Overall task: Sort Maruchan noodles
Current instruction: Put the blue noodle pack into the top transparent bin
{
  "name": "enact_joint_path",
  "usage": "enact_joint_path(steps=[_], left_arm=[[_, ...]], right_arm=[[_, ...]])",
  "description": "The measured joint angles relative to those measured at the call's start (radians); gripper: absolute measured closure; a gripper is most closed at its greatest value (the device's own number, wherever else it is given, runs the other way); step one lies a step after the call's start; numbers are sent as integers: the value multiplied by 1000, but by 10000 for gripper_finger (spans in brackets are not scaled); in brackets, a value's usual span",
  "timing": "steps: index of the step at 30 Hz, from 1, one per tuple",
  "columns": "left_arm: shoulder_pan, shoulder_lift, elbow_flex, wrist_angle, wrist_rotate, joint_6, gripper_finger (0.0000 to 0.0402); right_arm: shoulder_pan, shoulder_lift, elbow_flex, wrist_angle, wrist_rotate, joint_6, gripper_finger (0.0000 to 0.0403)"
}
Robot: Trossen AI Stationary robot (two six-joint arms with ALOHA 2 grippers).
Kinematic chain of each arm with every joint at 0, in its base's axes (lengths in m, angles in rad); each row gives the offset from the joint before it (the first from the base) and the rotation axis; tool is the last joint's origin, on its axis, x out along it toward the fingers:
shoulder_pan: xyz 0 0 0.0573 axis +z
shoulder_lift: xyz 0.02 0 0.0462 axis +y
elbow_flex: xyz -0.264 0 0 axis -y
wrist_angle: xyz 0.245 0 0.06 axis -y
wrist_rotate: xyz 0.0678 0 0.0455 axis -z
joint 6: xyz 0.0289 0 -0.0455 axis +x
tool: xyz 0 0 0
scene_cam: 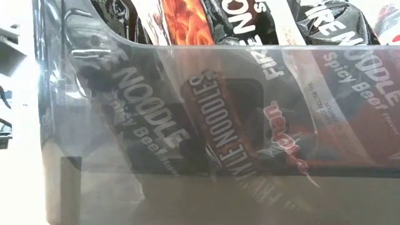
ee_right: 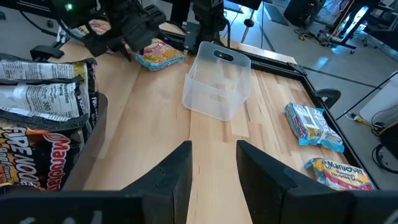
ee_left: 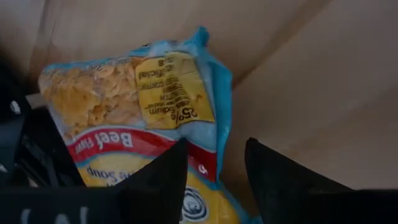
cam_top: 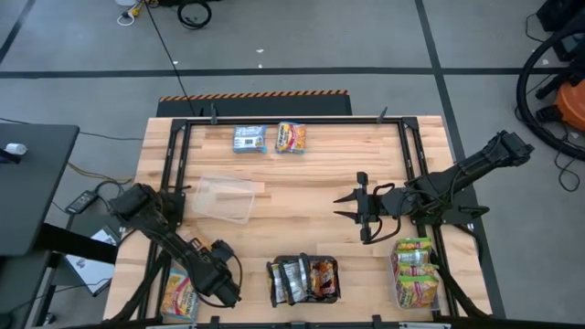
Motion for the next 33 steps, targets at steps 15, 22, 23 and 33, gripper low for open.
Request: enact_joint_path(steps=[15,22,23,33], left_arm=[[6,20,97,-221,20,85,394],[33,-181,220,-374,-196,76,397],[41,-224,223,-375,-261,64,398],[254,-508,226,-390,-676,184,396]], right_arm=[[0,0,0,0,-1,0,273],[0,0,0,-1,-11,0,273],[1,0,0,0,-13,0,273],[2,0,0,-18,-100,86,273]])
